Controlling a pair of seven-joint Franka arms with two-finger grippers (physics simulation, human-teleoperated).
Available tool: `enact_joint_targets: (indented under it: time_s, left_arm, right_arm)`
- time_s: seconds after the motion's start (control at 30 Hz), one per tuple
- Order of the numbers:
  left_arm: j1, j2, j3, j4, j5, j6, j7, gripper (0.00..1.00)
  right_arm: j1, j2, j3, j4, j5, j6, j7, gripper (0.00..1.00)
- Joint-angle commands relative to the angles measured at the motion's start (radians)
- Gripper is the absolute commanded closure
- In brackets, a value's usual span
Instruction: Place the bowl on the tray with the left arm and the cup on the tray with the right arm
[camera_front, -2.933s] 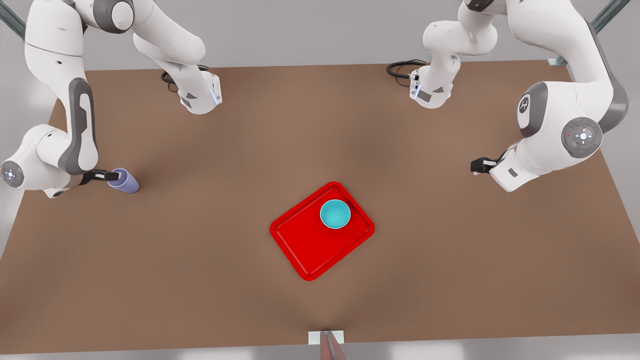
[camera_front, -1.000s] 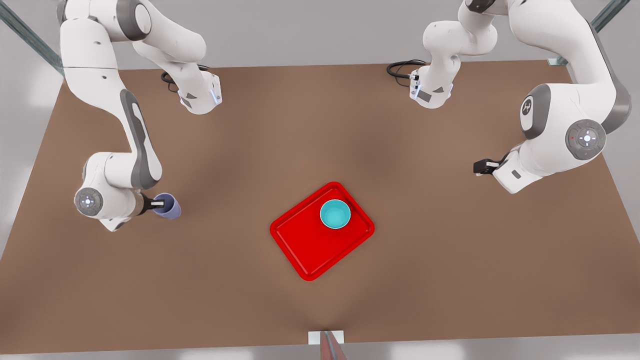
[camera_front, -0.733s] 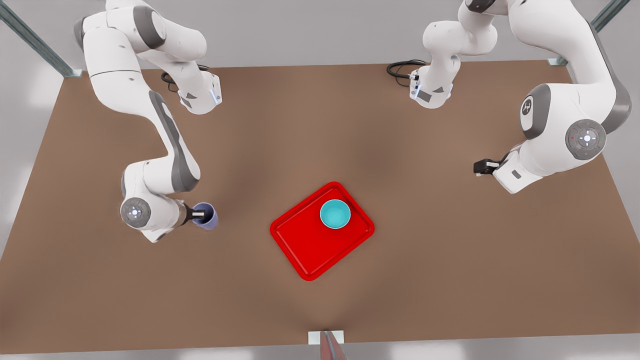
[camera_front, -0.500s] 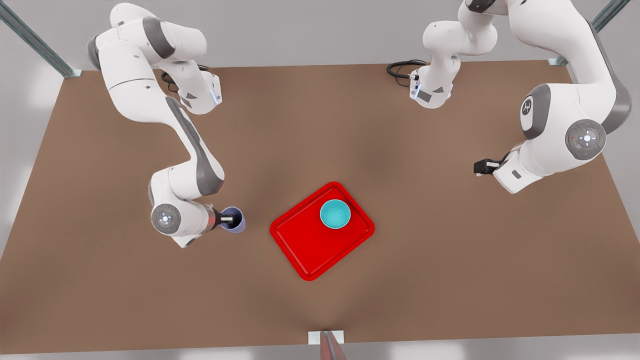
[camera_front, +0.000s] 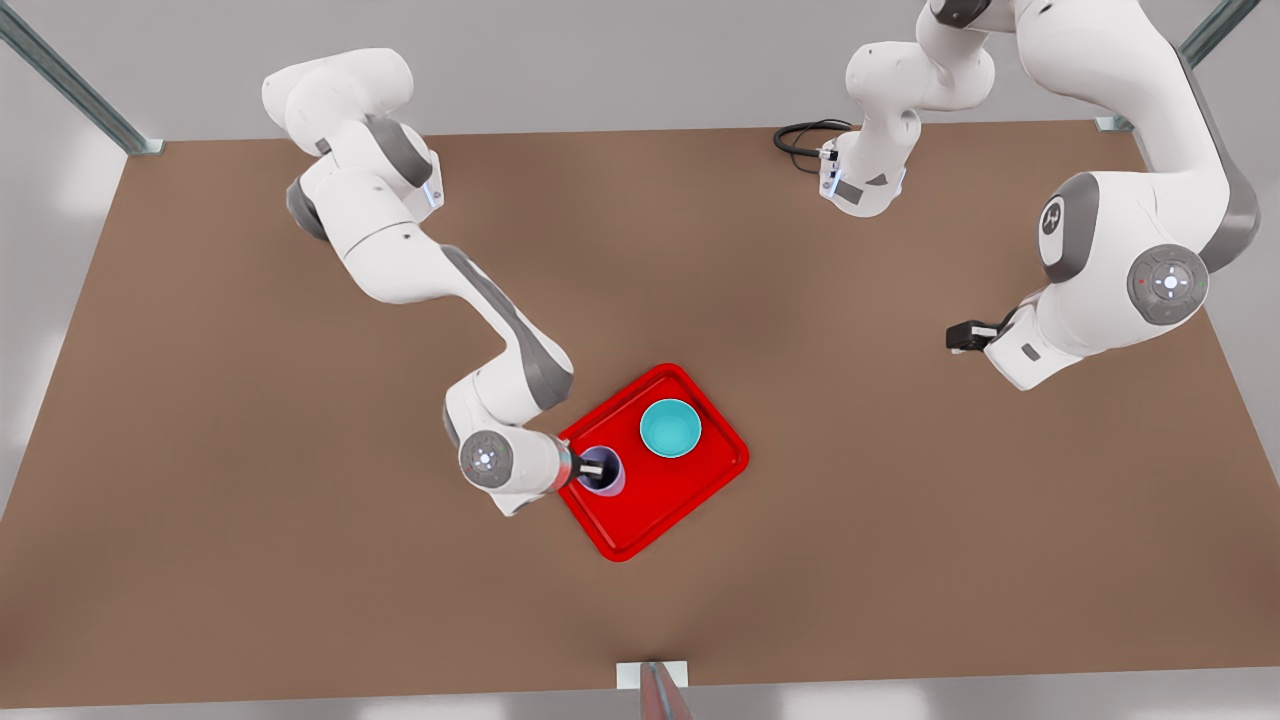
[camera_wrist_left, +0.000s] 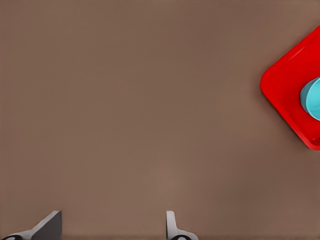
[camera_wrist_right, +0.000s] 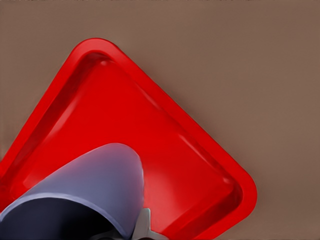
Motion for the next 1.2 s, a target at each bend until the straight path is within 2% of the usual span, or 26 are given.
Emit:
enact_joint_targets:
  time_s: [0.0, 0.1, 0.13, 0.17, 0.2, 0.27, 0.3, 0.6, 0.73, 0.8, 0.83, 0.87, 0.9, 0.93, 0.97, 1.0, 1.07, 1.17]
  left_arm:
    - [0.0, 0.0, 0.0, 0.0, 0.0, 0.0, 0.0, 0.0]
    - [0.0, 0.001, 0.0, 0.0, 0.0, 0.0, 0.0, 0.0]
    - [0.0, 0.001, 0.0, 0.0, 0.0, 0.0, 0.0, 0.0]
    - [0.0, 0.001, 0.0, 0.0, 0.0, 0.0, 0.0, 0.0]
    - [0.0, 0.001, 0.0, 0.0, 0.0, 0.0, 0.0, 0.0]
    - [0.0, 0.001, 0.0, 0.0, 0.0, 0.0, 0.0, 0.0]
    - [0.0, 0.001, 0.0, 0.0, 0.0, 0.0, 0.0, 0.0]
    - [0.0, 0.005, 0.0, 0.002, 0.0, 0.0, 0.0, 0.0]
    - [0.0, 0.009, 0.0, 0.012, 0.0, -0.012, -0.005, 0.0]
    - [0.0, 0.008, 0.0, 0.026, -0.003, -0.02, -0.005, 0.0]
    - [0.0, 0.009, 0.0, 0.028, -0.003, -0.021, -0.005, 0.0]
    - [0.0, 0.009, 0.0, 0.028, -0.003, -0.021, -0.005, 0.0]
    - [0.0, 0.009, 0.0, 0.028, -0.003, -0.021, -0.005, 0.0]
    - [0.0, 0.012, 0.0, 0.026, -0.003, -0.021, -0.005, 0.0]
    - [0.0, 0.014, 0.0, 0.028, -0.001, -0.021, -0.005, 0.0]
    - [0.0, 0.015, 0.0, 0.026, -0.001, -0.021, -0.005, 0.0]
    - [0.0, 0.015, 0.0, 0.026, 0.0, -0.021, -0.005, 0.0]
    - [0.0, 0.017, 0.0, 0.028, 0.002, -0.021, -0.005, 0.0]
  right_arm:
    - [0.002, 0.008, 0.0, 0.002, -0.006, 0.011, 0.002, 0.79]
    - [0.002, 0.011, -0.001, 0.001, -0.006, 0.015, -0.01, 0.79]
    - [0.002, 0.011, -0.003, 0.002, -0.006, 0.015, -0.016, 0.69]
    - [0.002, 0.011, -0.003, 0.001, -0.007, 0.014, -0.015, 0.55]
    - [0.002, 0.011, -0.003, -0.001, -0.009, 0.014, -0.012, 0.52]
    - [0.003, 0.016, -0.003, -0.005, -0.01, 0.014, -0.009, 0.1]
    - [0.003, 0.016, -0.003, -0.007, -0.012, 0.014, -0.004, 0.0]
    - [0.003, 0.013, -0.003, -0.01, -0.041, 0.011, -0.023, 0.0]
    - [-0.001, -0.027, -0.001, -0.002, -0.041, -0.058, -0.006, 0.0]
    - [-0.015, -0.176, -0.003, -0.019, -0.191, -0.1, -0.016, 0.0]
    - [-0.061, -0.312, -0.014, -0.16, -0.196, -0.069, -0.044, 0.0]
    - [-0.156, -0.516, -0.064, -0.389, -0.194, -0.005, -0.135, 0.0]
    - [-0.239, -0.695, -0.072, -0.574, -0.19, 0.038, -0.177, 0.0]
    - [-0.3, -0.877, -0.095, -0.725, -0.145, -0.009, -0.242, 0.0]
    - [-0.293, -0.932, -0.262, -0.74, -0.006, -0.164, -0.476, 0.0]
    - [-0.296, -0.967, -0.339, -0.814, 0.0, -0.184, -0.607, 0.0]
    - [-0.3, -0.964, -0.382, -0.837, 0.007, -0.196, -0.696, 0.0]
    - [-0.3, -0.949, -0.399, -0.84, 0.022, -0.17, -0.882, 0.0]
